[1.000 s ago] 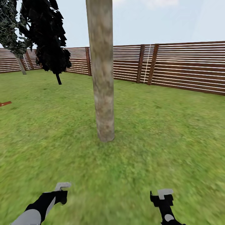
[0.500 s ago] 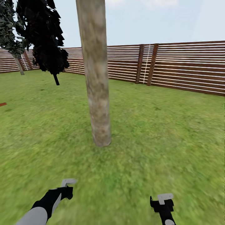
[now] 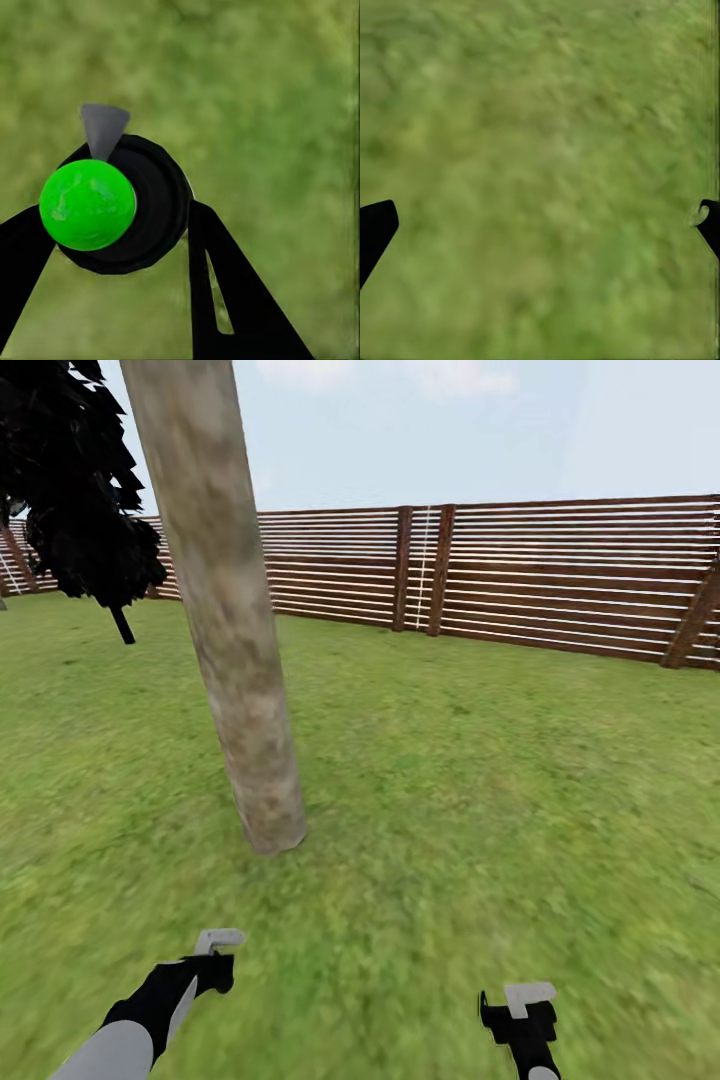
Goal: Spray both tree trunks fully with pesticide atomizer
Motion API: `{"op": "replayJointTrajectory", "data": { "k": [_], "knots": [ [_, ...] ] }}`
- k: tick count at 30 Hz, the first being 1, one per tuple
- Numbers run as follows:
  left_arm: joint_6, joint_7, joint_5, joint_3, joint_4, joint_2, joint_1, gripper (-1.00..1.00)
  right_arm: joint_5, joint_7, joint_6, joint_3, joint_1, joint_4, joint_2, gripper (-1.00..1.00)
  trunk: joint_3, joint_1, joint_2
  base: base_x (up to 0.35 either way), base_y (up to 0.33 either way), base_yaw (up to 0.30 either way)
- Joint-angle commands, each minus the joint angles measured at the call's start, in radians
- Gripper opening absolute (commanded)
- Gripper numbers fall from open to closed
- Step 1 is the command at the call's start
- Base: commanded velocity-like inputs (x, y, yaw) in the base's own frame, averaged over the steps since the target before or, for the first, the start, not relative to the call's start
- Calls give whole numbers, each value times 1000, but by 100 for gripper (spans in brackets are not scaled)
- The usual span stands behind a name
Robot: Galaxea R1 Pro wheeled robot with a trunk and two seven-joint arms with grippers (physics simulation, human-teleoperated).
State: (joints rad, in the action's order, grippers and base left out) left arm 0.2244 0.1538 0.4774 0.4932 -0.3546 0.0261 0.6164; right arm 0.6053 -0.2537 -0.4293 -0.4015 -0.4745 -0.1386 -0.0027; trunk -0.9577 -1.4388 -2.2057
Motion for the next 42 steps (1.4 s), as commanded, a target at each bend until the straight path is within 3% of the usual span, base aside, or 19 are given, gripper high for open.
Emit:
{"op": "replayJointTrajectory", "data": {
  "k": [1,6,9,13,16,19,21,22,23,25,28,32,35,37,40,42],
  "knots": [
    [7,9,8,8,-14,-1,0,-100,11,-4,-3,-7,-1,2,1,100,0,0,0,135,-222,-232],
    [21,12,7,-4,-107,-36,7,-100,10,-4,-3,-7,-1,2,2,100,3,0,0,-77,-71,-219],
    [84,18,5,-7,-172,-55,42,-100,10,-4,-3,-7,-1,2,3,100,4,0,0,-24,-5,-53],
    [162,66,7,-12,-187,-55,94,-100,10,-3,-2,-7,-1,3,3,100,4,0,0,-4,-1,-8],
    [173,89,6,-24,-188,-60,113,-100,11,-3,-2,-7,-1,3,3,100,4,0,0,0,0,-1],
    [216,99,4,-39,-189,-44,140,-100,11,-3,-2,-7,-1,4,1,100,4,0,0,0,0,0],
    [260,134,4,-42,-191,7,160,-100,11,-3,-2,-7,-1,3,1,100,4,0,0,0,0,0],
    [274,180,8,-44,-210,24,169,-100,11,-2,-2,-7,-1,4,1,100,4,0,0,0,0,0],
    [319,202,8,-86,-283,10,174,-100,11,-2,-2,-7,-1,3,1,100,4,0,0,0,0,0],
    [373,207,5,-154,-334,-17,175,-100,11,-2,-2,-7,-1,3,0,100,4,0,0,-117,0,0],
    [402,209,3,-197,-385,-37,185,-100,11,-2,-2,-7,-1,4,0,100,4,0,0,-274,0,0],
    [421,210,4,-205,-410,-24,201,-100,11,-2,-2,-7,-1,4,0,100,4,0,0,-311,0,0],
    [453,208,-9,-202,-416,49,220,-100,11,-2,-2,-7,-1,4,0,100,4,0,0,-89,0,0],
    [473,203,-33,-201,-410,60,251,-100,11,-2,-2,-7,-1,4,0,100,4,0,0,-19,0,0],
    [485,195,-51,-200,-397,35,317,-100,11,-2,-2,-7,-1,3,1,100,4,0,0,-4,0,0],
    [487,155,-53,-200,-368,14,338,-100,11,-2,-2,-7,-1,3,0,100,4,0,0,-1,0,0]
  ]
}}
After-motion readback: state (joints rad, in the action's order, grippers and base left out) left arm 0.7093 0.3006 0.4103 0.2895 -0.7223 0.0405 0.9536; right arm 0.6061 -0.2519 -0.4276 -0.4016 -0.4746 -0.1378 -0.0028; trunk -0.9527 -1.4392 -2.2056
